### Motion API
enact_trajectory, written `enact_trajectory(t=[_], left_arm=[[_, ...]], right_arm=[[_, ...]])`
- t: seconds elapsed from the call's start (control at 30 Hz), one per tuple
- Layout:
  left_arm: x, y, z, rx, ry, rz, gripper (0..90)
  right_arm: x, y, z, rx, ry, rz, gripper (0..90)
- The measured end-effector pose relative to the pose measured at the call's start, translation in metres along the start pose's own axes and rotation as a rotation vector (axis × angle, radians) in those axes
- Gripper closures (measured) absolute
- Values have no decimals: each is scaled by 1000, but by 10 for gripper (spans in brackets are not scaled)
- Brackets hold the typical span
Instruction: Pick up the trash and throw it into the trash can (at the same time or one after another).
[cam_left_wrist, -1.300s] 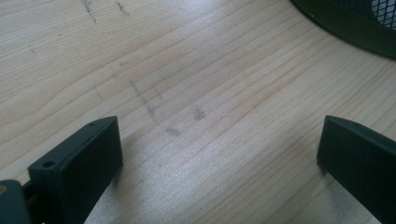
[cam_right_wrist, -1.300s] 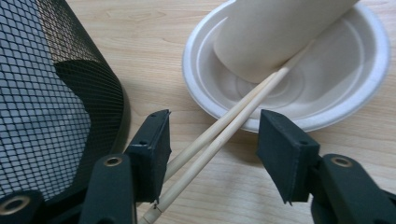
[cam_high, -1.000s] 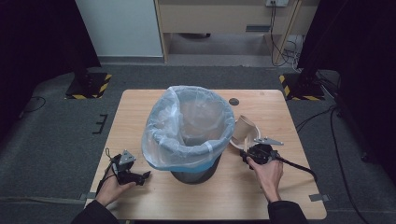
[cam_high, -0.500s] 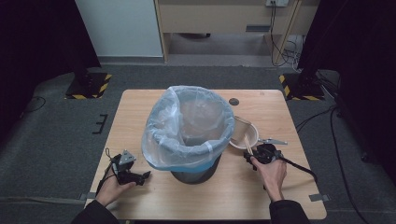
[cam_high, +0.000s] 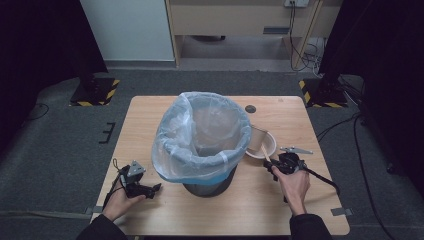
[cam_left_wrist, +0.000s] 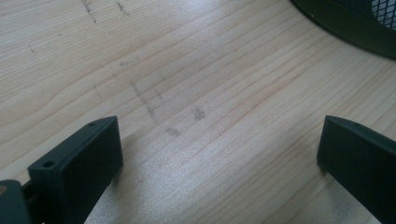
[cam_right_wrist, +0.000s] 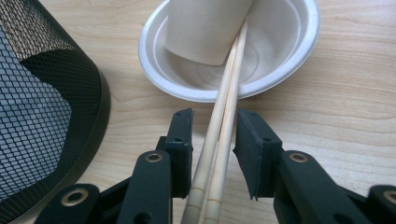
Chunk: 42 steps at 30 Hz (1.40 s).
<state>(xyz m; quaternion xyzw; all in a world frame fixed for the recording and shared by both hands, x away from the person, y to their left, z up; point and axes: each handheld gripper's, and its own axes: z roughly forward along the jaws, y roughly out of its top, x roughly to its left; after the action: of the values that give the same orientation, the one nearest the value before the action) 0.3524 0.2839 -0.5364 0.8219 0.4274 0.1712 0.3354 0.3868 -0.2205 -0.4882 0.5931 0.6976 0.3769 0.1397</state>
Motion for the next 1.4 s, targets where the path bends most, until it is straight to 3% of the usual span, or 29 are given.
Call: enact_trajectory(t=[0.37,0.77,1.2,1.4], left_arm=[[0,0,0,0,0,0,0],[0,0,0,0,0,0,0],[0,0,0,0,0,0,0],[0,0,0,0,0,0,0]], right_arm=[[-2,0,0,12,4,-8,797],[-1,2,-4,-2,11,-2,803],[-10,7,-15,-51,-17,18,804],[-16,13,-26,-99,-19,37,804]])
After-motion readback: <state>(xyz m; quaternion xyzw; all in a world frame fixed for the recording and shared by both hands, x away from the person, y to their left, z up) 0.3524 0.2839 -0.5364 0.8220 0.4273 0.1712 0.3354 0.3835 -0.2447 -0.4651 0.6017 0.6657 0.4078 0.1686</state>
